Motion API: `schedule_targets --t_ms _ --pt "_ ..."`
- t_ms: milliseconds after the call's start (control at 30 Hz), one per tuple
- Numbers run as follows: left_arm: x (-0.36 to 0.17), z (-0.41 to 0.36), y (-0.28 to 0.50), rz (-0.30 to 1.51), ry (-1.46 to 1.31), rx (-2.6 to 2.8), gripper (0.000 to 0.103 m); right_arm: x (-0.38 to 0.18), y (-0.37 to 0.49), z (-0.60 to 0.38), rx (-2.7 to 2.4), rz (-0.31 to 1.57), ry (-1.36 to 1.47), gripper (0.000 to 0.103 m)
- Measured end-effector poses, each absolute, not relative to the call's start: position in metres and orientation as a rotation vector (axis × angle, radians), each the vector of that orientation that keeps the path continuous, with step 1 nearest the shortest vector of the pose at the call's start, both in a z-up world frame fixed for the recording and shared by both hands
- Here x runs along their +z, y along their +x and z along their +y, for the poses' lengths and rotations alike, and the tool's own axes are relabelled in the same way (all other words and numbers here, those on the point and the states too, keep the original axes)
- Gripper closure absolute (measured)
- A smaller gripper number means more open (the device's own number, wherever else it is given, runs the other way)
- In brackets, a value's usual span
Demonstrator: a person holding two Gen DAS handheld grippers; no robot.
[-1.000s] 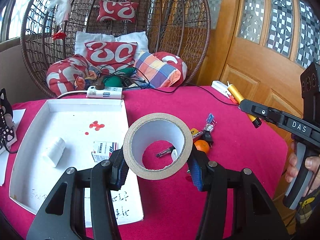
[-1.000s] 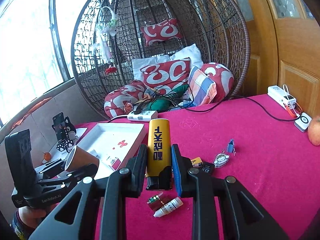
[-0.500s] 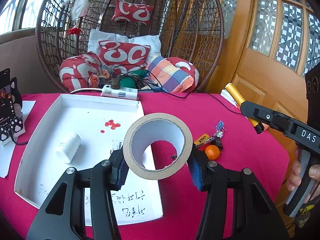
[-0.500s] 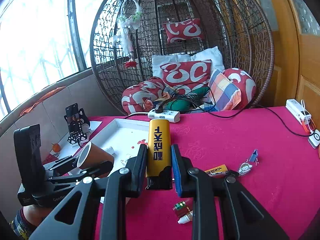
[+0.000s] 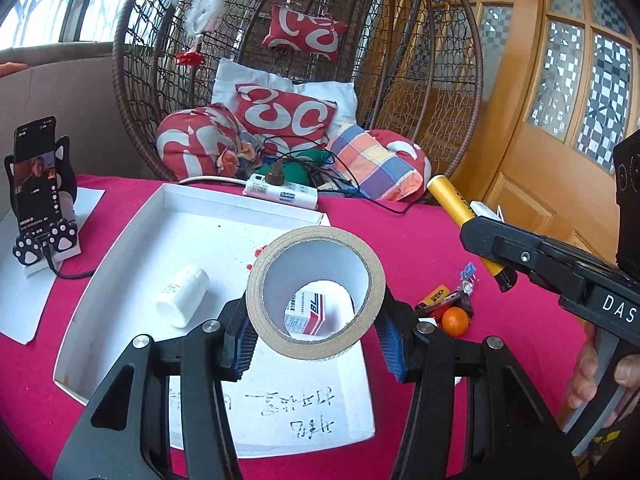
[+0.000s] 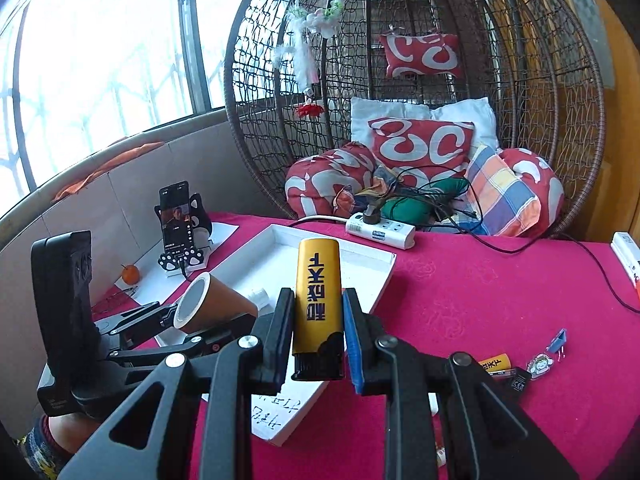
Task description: Organize rigid objects
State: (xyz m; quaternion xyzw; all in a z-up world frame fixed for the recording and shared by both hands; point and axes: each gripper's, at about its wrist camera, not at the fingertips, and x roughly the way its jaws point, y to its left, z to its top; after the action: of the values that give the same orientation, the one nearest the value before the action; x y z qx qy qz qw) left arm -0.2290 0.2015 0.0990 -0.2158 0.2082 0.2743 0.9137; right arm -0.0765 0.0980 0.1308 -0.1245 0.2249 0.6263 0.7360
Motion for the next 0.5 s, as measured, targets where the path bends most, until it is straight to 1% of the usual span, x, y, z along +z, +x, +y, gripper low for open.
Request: schedule_targets --t_ms 167,300,500 --pt "0.096 0.213 -0.238 0.419 -0.469 0.592 0.052 0.124 -0.08 0.115 1.383 0.522 -0.277 0.08" --pt "0.092 0.222 -0.246 0.416 -0.487 0.617 0.052 0.107 -0.076 0.132 1.401 0.614 -0.258 0.08" --pt "0.085 0.247 -0.251 0.431 -0.494 0.68 0.052 0.082 -0.072 0.156 1.379 0.7 -0.281 0.08"
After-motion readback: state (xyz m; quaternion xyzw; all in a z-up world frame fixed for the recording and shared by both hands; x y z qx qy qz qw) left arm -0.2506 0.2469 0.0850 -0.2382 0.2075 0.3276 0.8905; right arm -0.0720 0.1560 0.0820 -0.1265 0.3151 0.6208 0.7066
